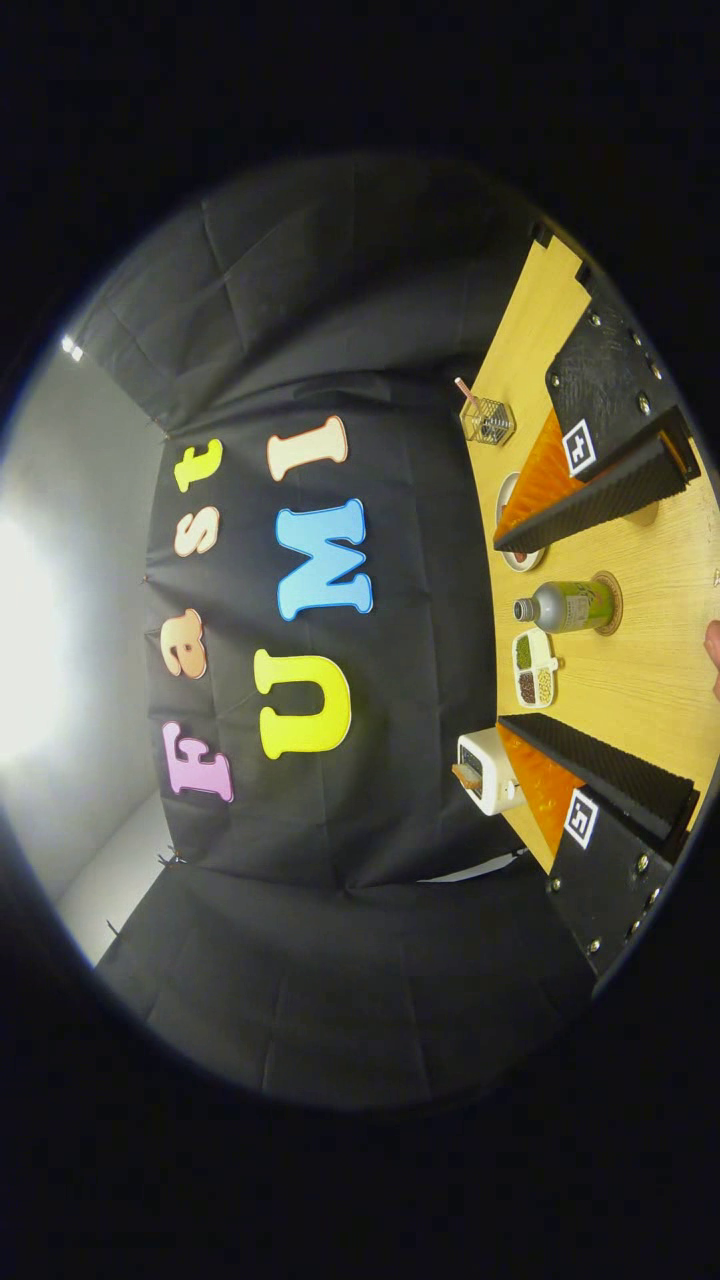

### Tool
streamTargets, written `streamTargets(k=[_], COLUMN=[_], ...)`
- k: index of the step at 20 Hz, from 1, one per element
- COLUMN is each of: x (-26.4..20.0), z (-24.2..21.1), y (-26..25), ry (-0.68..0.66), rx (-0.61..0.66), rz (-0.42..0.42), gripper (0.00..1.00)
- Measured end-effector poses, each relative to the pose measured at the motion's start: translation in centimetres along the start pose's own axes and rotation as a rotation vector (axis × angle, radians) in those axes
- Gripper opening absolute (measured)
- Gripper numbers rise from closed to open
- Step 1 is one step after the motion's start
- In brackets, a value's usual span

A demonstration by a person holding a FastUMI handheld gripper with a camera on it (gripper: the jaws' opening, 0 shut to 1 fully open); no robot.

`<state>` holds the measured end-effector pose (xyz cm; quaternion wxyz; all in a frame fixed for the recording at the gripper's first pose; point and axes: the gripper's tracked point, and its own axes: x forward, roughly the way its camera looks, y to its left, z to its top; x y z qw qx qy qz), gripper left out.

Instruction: Take the bottle from table, then pour the juice into the cup, finally place the bottle on the coaster

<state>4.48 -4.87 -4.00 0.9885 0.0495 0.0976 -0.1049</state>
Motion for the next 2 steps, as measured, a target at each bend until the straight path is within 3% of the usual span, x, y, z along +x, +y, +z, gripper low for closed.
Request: streamTargets(k=[2], x=[-0.2], z=[0.08], y=[-0.24], ry=[0.0], rx=[0.006], rz=[-0.007], gripper=[0.98])
